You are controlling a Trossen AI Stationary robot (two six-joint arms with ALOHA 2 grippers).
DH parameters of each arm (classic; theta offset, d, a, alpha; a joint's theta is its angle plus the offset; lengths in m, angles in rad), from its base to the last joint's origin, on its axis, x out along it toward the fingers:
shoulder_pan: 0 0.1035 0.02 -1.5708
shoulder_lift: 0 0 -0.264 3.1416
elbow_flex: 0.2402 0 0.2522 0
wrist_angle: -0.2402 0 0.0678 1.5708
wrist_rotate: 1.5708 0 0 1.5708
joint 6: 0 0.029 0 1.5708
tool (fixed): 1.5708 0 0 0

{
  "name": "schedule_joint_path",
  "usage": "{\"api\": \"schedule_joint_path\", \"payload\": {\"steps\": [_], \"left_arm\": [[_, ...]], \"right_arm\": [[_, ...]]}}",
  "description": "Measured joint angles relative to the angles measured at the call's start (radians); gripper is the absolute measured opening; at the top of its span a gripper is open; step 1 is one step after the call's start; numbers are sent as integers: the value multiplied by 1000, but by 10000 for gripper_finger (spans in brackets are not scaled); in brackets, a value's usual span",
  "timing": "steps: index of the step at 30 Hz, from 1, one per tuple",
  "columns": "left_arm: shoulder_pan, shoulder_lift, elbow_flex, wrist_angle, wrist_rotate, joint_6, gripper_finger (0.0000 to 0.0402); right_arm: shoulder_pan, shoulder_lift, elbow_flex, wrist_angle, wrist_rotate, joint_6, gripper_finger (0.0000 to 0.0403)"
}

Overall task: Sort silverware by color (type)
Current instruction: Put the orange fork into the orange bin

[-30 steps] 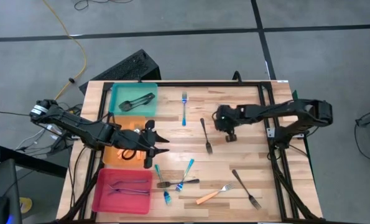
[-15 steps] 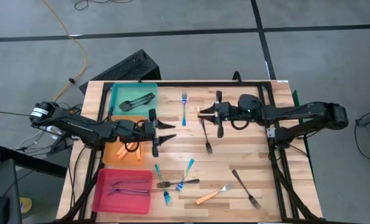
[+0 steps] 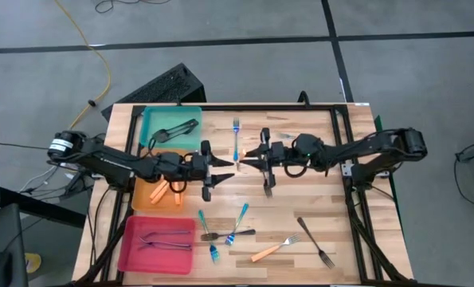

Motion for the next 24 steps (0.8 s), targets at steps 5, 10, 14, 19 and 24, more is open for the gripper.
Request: {"api": "schedule_joint_path", "payload": {"steps": [5,10,14,19,24], "left_arm": [[2,52,0,48,-1,-10,142],[6,73,0,54,-30,-27,142],[6,72,1,60,-35,-14,142],[6,68,2,53,-62,-10,142],[7,68,2,65,-28,-11,142]], "right_arm": [[1,66,1,77,-22,38,73],[6,96,1,102,-24,62,73],[14,97,1,120,-27,67,73],[37,91,1,109,-27,68,73],[45,90,1,113,-24,58,73]]}}
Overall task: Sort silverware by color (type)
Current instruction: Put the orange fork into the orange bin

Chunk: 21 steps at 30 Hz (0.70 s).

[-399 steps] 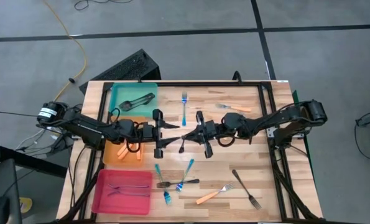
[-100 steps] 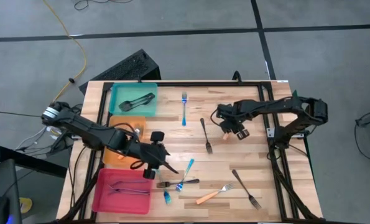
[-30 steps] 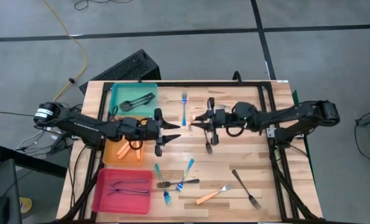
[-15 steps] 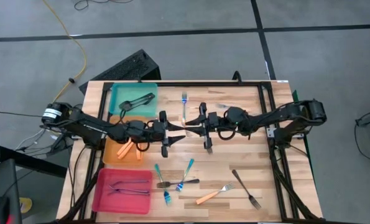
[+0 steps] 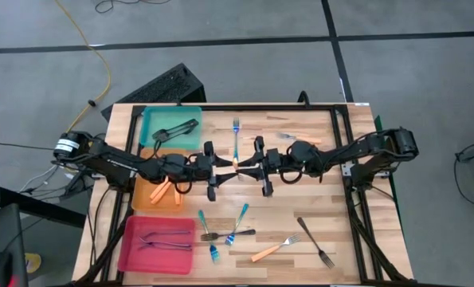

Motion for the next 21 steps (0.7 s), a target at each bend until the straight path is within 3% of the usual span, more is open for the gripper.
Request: {"api": "schedule_joint_path", "payload": {"steps": [21], "left_arm": [[29,3,0,74,40,-65,142]], "right_arm": [[-8,0,0,20,2,-1,73]]}}
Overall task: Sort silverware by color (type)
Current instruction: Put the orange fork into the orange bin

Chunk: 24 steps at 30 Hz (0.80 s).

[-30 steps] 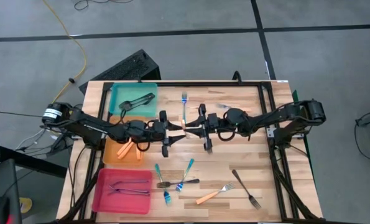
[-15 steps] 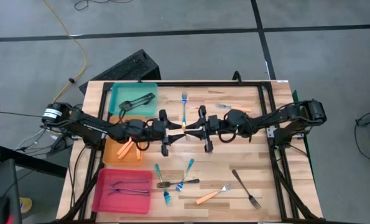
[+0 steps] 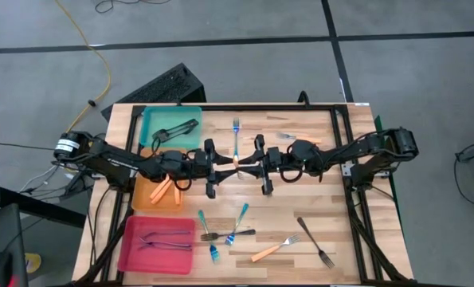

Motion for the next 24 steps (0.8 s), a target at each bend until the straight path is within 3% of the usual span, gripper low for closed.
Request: {"api": "schedule_joint_path", "payload": {"steps": [11,24], "left_arm": [[6,0,0,0,35,11,145],[7,0,0,-5,5,5,222]], "right_arm": [[1,0,0,-1,-1,0,73],[-6,0,0,-2,-1,0,73]]}}
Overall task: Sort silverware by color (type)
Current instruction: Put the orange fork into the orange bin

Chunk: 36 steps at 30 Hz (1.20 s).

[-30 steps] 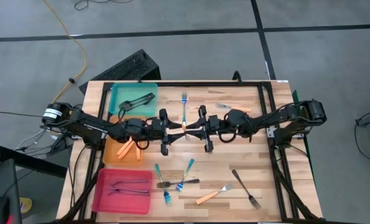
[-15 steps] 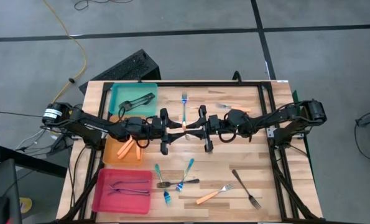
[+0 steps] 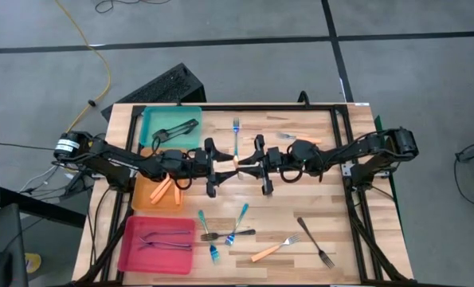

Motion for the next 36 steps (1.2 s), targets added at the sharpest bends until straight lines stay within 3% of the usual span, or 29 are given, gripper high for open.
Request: {"api": "schedule_joint_path", "payload": {"steps": [14,18,29,33,36], "left_arm": [[26,0,1,-30,0,-47,231],[37,1,29,-69,45,-65,231],[38,1,76,-152,42,-8,230],[38,1,76,-170,32,-7,209],[38,1,76,-169,29,-7,166]], "right_arm": [[-8,0,0,-1,0,0,73],[-13,-1,0,0,0,0,73],[-13,-2,2,-12,0,0,73],[-15,-2,2,-19,0,-1,73],[-16,-2,2,-19,1,0,73]]}}
